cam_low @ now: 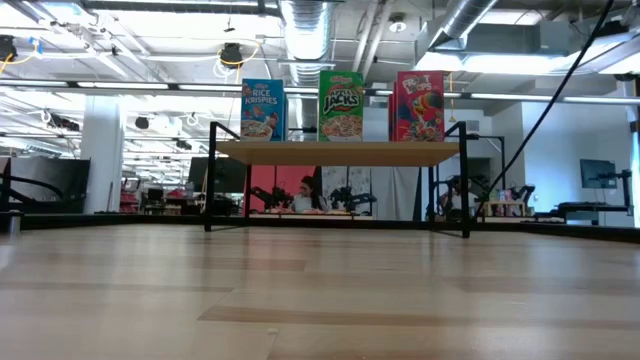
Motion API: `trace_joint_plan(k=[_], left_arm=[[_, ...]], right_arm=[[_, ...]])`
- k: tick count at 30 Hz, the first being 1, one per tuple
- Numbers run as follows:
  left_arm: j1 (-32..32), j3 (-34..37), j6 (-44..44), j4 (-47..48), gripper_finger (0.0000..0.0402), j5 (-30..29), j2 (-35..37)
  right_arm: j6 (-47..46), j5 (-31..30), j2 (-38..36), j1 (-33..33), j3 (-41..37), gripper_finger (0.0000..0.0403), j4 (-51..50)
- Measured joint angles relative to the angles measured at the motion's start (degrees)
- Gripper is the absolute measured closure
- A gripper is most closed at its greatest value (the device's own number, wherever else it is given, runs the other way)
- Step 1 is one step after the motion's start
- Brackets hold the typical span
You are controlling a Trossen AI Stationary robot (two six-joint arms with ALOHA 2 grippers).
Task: Stack cereal on shelf
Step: Put the blue cereal box on the shelf aligned with the other blue cereal boxes
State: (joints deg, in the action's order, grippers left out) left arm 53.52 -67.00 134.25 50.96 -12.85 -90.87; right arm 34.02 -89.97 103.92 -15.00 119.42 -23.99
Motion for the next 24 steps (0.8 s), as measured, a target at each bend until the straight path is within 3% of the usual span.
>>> trace_joint_plan(k=[11, 24], left_arm=[[-3.57, -0.02, -10.83, -0.29, 0.0223, -3.36, 5.31], [-15.60, -0.02, -38.60, 0.88, 0.0223, -10.08, 15.11]], right_arm=[[-0.06, 0.04, 0.00, 0.00, 0.00, 0.0271, 0.01], [-0.04, 0.04, 0.00, 0.00, 0.00, 0.0271, 0.00]])
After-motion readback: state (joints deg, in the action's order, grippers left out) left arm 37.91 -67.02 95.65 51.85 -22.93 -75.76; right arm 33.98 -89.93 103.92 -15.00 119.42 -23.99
